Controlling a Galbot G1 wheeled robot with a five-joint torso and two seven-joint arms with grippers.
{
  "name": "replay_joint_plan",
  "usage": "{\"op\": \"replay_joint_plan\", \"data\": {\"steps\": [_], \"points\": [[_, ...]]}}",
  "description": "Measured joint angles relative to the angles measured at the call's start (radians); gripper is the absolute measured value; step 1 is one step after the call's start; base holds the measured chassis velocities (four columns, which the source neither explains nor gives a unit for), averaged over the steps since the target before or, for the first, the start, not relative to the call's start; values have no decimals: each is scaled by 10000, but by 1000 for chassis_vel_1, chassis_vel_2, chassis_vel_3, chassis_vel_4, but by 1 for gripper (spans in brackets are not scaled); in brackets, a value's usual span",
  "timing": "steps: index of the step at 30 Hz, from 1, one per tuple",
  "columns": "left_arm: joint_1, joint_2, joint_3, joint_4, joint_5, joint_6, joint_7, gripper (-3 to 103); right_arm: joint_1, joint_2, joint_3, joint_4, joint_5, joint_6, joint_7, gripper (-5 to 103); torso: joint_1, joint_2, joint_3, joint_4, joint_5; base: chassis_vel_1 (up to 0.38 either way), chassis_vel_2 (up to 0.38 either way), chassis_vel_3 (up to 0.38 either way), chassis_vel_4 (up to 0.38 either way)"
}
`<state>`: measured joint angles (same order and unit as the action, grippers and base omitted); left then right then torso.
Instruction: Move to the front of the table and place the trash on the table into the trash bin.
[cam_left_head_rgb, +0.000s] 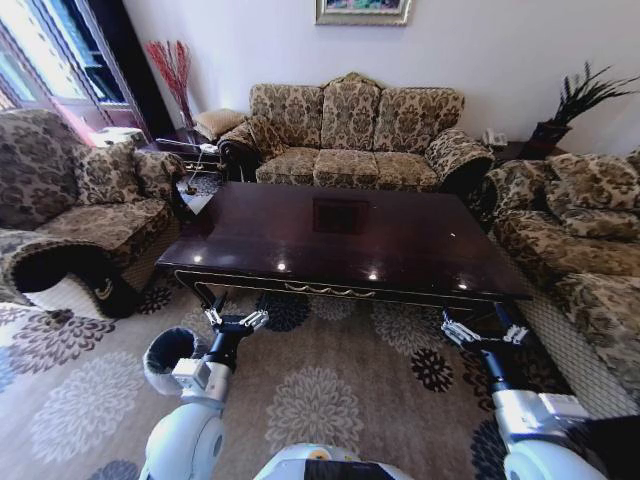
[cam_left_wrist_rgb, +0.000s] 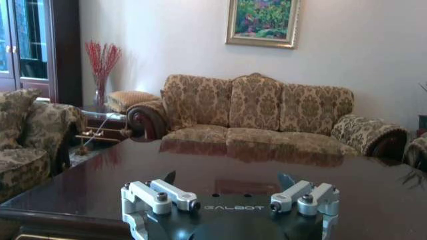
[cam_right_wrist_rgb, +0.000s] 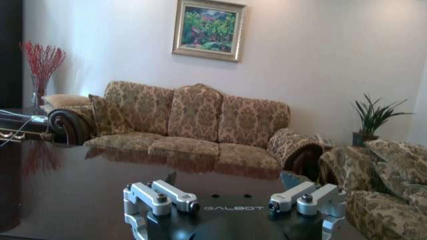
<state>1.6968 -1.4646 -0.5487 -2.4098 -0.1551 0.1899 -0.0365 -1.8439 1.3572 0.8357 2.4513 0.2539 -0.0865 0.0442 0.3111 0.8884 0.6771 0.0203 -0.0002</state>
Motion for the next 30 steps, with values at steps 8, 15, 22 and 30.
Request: {"op": "replay_joint_plan", "data": {"steps": [8,15,22,30], "points": [[0,0,0,0,0,0,0,100,0,0,0,0,0,0,0,100,0,0,0,0,0,0,0,0,0],[0,0,0,0,0,0,0,100,1,0,0,0,0,0,0,100,0,0,0,0,0,0,0,0,0],[0,0,0,0,0,0,0,100,0,0,0,0,0,0,0,100,0,0,0,0,0,0,0,0,0],[0,0,0,0,0,0,0,100,0,0,0,0,0,0,0,100,0,0,0,0,0,0,0,0,0]]}}
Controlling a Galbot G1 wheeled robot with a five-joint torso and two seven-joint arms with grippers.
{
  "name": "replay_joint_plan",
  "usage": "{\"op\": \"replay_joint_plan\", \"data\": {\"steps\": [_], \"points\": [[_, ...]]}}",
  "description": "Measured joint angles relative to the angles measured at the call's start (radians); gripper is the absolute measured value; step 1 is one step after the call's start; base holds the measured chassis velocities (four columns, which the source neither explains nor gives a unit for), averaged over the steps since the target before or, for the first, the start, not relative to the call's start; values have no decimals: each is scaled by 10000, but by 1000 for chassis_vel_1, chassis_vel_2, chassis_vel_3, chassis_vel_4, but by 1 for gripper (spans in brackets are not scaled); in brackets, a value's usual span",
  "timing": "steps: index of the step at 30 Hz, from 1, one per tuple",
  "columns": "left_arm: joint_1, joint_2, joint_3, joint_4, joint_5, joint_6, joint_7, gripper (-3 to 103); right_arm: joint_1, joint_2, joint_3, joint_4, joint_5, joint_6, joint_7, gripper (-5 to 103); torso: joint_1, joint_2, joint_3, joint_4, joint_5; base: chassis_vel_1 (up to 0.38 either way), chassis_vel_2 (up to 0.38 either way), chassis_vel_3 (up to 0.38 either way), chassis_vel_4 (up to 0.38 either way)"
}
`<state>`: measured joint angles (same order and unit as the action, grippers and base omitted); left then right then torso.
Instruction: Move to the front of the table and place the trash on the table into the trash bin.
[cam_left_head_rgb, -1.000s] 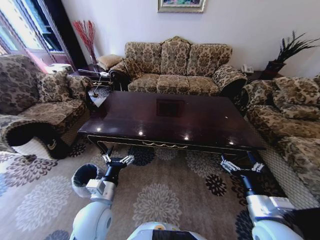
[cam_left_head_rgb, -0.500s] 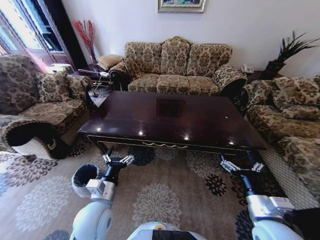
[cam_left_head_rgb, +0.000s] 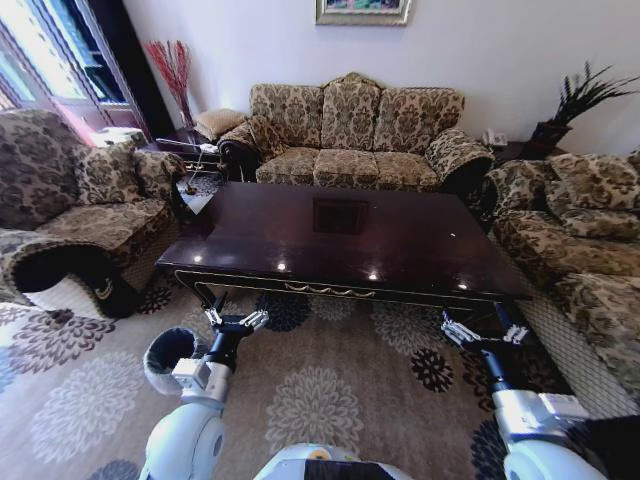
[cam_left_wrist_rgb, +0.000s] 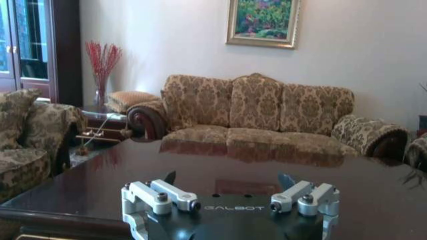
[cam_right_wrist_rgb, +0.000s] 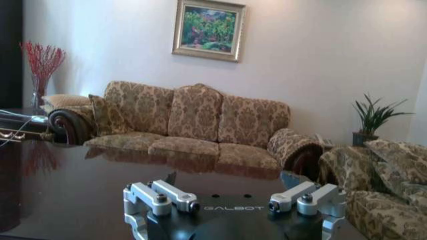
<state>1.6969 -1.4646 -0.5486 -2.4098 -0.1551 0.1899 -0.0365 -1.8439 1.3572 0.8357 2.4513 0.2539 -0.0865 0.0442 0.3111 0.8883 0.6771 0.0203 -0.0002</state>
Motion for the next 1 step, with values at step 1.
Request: {"op": "replay_joint_plan", "data": {"steps": [1], "points": [[0,0,0,0,0,0,0,100,0,0,0,0,0,0,0,100,0,0,0,0,0,0,0,0,0]]}}
